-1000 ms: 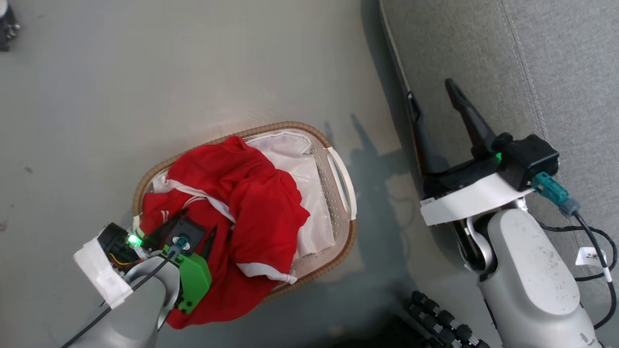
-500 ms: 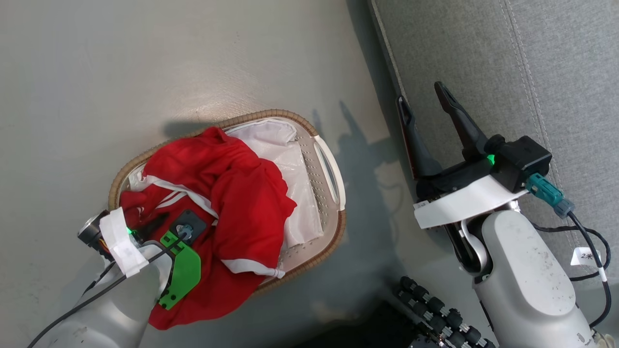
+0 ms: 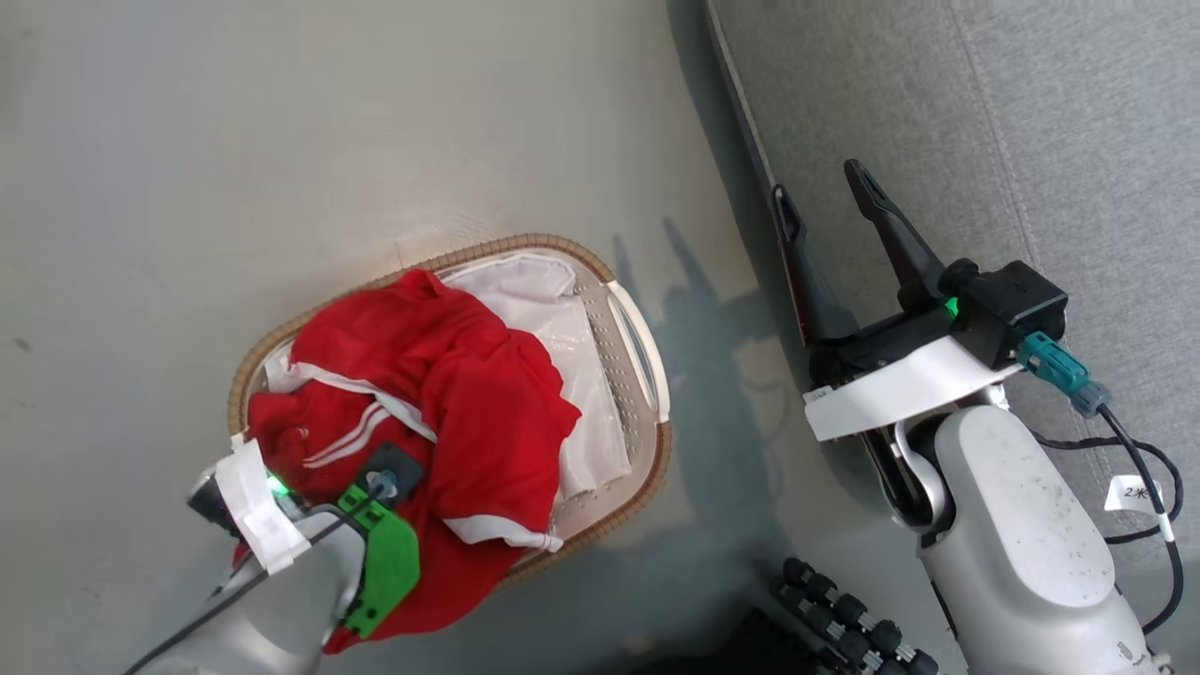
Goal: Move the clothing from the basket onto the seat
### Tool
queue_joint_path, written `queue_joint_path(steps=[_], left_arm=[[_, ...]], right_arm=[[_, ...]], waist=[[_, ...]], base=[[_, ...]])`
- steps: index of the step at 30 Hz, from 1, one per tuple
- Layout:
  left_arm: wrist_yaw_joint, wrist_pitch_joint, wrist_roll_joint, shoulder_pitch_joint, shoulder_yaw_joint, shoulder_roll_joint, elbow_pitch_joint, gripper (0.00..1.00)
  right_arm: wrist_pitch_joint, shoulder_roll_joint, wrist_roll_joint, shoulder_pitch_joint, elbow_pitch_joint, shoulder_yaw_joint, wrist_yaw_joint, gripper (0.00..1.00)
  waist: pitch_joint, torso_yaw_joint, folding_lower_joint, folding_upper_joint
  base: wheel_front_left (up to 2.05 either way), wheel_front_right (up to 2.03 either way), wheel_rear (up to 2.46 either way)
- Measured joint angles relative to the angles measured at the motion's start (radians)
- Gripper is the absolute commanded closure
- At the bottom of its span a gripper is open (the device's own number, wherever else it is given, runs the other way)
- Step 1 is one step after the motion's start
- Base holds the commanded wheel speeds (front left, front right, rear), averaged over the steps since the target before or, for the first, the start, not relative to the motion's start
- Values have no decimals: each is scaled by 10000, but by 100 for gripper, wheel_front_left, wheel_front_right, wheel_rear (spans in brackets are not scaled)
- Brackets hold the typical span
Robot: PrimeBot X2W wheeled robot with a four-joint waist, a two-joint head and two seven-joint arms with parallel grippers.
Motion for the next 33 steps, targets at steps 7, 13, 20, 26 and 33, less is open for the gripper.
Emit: queue_joint_path(steps=[7, 13, 20, 26, 33], left_arm=[[0, -1101, -767, 512, -107, -487, -437, 100], [4, -1323, -1145, 951, 174, -654, -1258, 100], [230, -1342, -1306, 1868, 1164, -479, -3664, 100], [416, -1342, -1269, 2902, 2447, -483, -5714, 100], [349, -1342, -938, 3952, 3743, -834, -7522, 100]], right_arm=[[0, 4, -253, 454, 374, -171, 0, 0], [0, 10, -520, 926, 642, -441, 0, 0], [0, 12, -709, 1558, 836, -805, 0, 0], [0, 12, -871, 2233, 959, -934, 0, 0], [0, 6, -968, 3126, 1095, -1022, 0, 0]], waist=[[-1036, 193, 0, 0], [-2112, 479, 0, 0], [-3378, 930, -1, 0], [-4444, 1330, -1, 0], [-5625, 1764, -1, 0]], base=[[0, 0, 0], [0, 0, 0], [0, 0, 0], [0, 0, 0], [0, 0, 0]])
